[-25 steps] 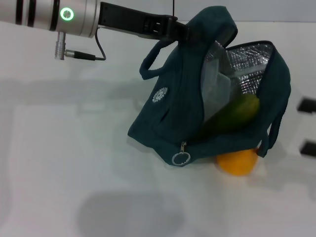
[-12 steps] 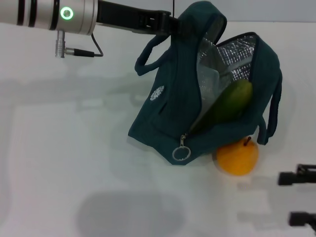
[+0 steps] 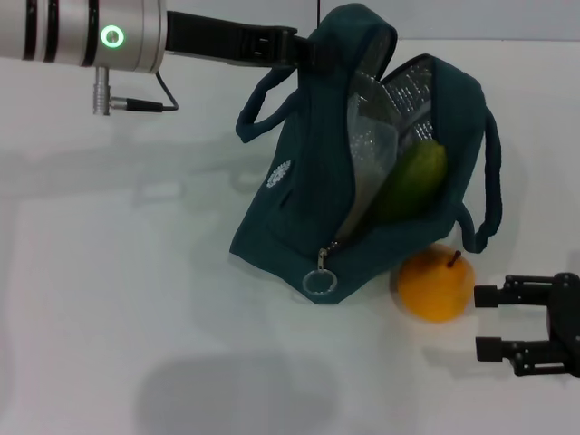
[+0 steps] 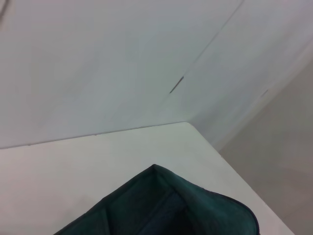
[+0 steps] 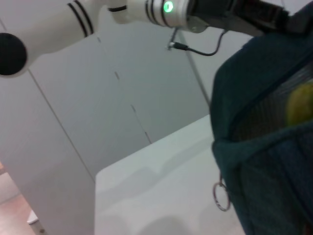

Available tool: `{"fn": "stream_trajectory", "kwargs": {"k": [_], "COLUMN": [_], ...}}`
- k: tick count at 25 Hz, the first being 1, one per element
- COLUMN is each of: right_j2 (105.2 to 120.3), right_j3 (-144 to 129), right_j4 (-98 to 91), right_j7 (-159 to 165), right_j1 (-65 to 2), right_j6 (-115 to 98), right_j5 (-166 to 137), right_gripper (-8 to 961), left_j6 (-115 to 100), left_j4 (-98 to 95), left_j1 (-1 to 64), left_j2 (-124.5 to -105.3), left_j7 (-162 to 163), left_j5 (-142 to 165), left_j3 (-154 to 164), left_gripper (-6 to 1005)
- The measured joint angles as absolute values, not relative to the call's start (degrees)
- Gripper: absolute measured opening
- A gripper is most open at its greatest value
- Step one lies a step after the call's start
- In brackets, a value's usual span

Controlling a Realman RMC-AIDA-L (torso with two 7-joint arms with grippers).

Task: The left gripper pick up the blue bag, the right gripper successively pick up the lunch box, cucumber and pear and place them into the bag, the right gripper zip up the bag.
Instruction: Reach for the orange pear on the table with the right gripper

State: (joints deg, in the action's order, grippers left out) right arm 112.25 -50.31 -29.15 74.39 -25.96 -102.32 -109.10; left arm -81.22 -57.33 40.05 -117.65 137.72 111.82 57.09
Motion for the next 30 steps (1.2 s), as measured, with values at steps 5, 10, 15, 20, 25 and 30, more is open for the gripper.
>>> {"fn": "stream_trajectory", "kwargs": {"k": [5,10,15,20,25,30], "right_j2": [112.45,112.46,113.29,114.25,114.55,114.91], "right_j3": [-50.21,-49.81,-49.78,-49.82,-49.83,-49.89], "right_j4": [-29.36,-29.70,-31.54,-33.41,-33.54,-34.01], "right_j7": [74.41,74.03,73.86,73.53,72.74,71.72], "right_j1": [-26.57,-26.62,-26.80,-26.87,-27.53,-27.64], "right_j6": [-100.99,-99.61,-98.00,-96.45,-96.19,-96.19], "right_j5": [-109.02,-107.59,-106.95,-106.91,-106.88,-106.87], "right_gripper": [722,719,716,713,710,707], "left_j6": [-80.80,-80.77,-80.76,-80.77,-80.72,-80.68], "left_j4": [-56.76,-56.77,-56.77,-56.78,-56.78,-55.79], "left_j1": [40.05,39.94,39.91,39.90,39.87,39.82], "left_j2": [-117.45,-117.42,-117.48,-117.60,-117.92,-118.03], "left_j7": [137.44,137.13,136.46,136.20,135.63,135.28], "left_j5": [111.57,111.56,111.56,111.61,111.58,111.52], "left_j3": [57.04,57.04,57.04,57.04,56.60,56.44], "left_gripper": [56,56,56,56,56,56]}}
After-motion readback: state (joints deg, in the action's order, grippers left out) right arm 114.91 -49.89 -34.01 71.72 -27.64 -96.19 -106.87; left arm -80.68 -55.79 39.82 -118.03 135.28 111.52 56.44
